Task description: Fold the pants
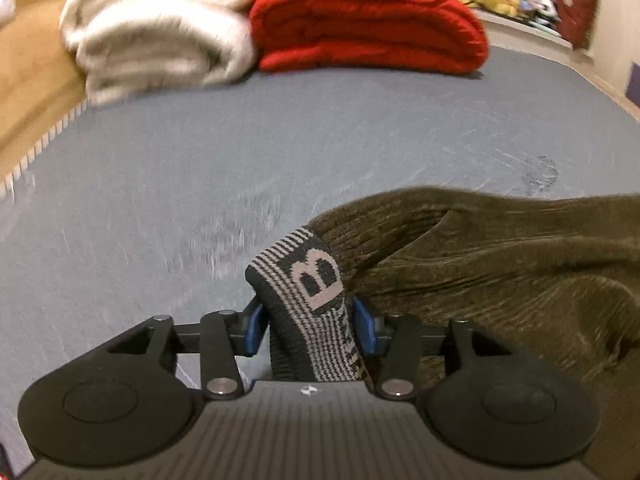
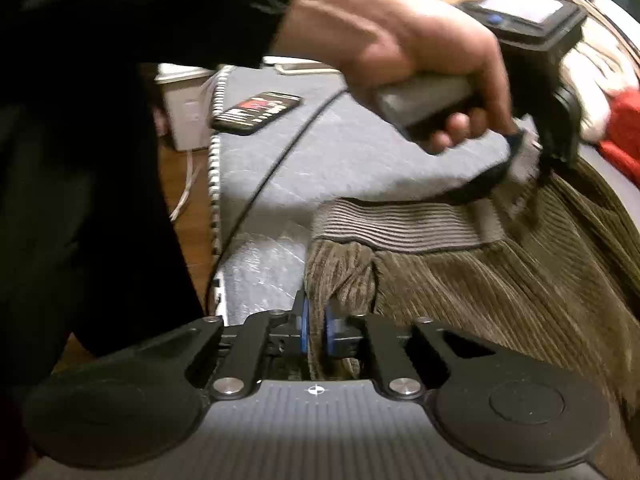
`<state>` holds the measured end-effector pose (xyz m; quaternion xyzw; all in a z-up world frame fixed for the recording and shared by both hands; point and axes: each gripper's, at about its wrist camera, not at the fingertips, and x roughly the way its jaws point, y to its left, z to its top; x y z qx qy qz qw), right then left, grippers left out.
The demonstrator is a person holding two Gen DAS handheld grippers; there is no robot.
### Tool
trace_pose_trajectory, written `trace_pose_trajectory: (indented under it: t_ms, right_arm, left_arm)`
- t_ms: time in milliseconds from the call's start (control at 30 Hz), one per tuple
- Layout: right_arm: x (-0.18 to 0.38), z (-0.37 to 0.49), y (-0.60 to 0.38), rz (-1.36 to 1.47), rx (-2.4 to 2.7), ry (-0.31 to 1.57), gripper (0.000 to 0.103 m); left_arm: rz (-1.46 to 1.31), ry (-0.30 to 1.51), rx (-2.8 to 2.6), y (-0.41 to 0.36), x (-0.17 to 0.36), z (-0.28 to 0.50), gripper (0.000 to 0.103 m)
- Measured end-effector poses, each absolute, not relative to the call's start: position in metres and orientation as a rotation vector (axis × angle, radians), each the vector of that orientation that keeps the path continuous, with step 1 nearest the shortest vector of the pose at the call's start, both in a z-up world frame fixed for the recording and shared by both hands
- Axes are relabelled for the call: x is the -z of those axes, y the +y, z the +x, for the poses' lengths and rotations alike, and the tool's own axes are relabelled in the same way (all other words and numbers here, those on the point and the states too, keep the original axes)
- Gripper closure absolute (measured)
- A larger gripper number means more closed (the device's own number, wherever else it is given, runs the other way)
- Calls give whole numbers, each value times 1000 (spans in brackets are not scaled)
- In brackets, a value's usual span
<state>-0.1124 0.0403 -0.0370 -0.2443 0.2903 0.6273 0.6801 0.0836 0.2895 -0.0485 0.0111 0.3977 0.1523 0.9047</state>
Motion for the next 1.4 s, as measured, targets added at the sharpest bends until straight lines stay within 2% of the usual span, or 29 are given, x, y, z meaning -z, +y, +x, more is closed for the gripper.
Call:
trace_pose_trajectory:
  t_ms: [33,100,133,267,367,433,533,633,733,900,1100,1167,1233,1300,1400]
  right_arm:
    - [34,-109,35,-511,-1394,663,69]
    - [26,-102,25,-434,-1357,661,47]
    - [22,-98,18,-398,-1335,662,43]
    - [15,-77,-5,-276,-1225,706,41]
    - [18,-66,-18,-256,-1125,733,38]
    - [29,-62,-21,-319,-1039,753,31]
    - [52,-58,-28,-411,-935,835,31]
    - [62,-55,-43,-390,-894,890,31]
    - [52,-54,-53,-386,-863,883,31]
    - [1,-53,-73,-286,-803,694,31]
    - [-87,-67,-98,-200,-657,282,31]
    - [-122,-71,-113,-149,-623,176,31]
    - [-157,-73,-131,-87,-584,87,27]
    - [-185,-66,-152,-25,-548,57,21]
    - [-209,-43,-177,25,-515,95,20]
  left_arm:
    - [52,793,-316,284,43,81,42]
    - [117,715,-323,274,33,75,32]
    - [135,690,-319,271,29,73,32]
    - [60,676,-232,264,23,71,32]
    - [41,716,-139,255,27,70,51]
    - [38,780,-78,248,34,74,75]
    - [1,889,-48,250,53,77,83]
    - [-7,1113,-61,253,93,82,83]
    - [6,1099,-56,253,93,80,83]
    - [-3,983,-51,242,70,74,82]
    - [28,827,-46,225,44,72,80]
    - [34,765,-47,222,35,73,72]
    - [41,718,-47,217,27,75,57]
    - [43,696,-41,214,23,85,56]
    - [86,679,-45,205,23,87,56]
